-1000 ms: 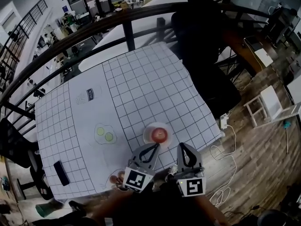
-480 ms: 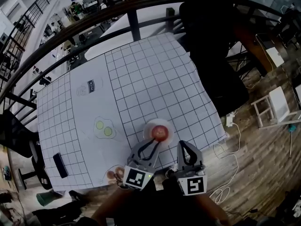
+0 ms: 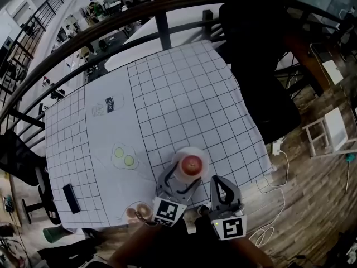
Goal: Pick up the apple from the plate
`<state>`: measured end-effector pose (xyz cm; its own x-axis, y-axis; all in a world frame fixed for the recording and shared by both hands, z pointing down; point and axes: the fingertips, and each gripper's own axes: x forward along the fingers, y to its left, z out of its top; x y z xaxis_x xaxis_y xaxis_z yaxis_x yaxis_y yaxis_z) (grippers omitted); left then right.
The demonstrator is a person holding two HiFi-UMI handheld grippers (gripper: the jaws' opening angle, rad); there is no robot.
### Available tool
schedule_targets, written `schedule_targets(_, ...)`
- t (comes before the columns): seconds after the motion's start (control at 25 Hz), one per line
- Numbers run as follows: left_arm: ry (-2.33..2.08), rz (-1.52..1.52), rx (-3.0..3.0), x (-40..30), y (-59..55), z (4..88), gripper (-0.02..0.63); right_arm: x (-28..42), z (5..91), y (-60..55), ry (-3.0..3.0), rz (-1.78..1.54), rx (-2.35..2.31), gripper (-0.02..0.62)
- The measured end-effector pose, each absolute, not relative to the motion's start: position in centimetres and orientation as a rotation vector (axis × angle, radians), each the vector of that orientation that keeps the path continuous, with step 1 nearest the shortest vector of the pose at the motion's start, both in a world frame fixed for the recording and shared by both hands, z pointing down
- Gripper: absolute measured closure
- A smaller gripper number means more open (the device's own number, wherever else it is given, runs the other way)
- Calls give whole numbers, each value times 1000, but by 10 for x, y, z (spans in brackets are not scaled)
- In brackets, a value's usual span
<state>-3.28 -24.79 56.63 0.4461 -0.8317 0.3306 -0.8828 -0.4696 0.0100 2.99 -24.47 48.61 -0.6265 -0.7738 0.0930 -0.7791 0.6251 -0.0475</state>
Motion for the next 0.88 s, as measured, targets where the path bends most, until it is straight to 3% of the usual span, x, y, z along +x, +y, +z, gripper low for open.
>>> schedule_targets(0.24,-1449,589,2469,-29,-257,612,241,35,497,-249,-2767,154,1318,572)
schedule_targets(0.88,-1452,672,2329,-24,-273,653,225,48,510,-259,-2747,202,1328,572)
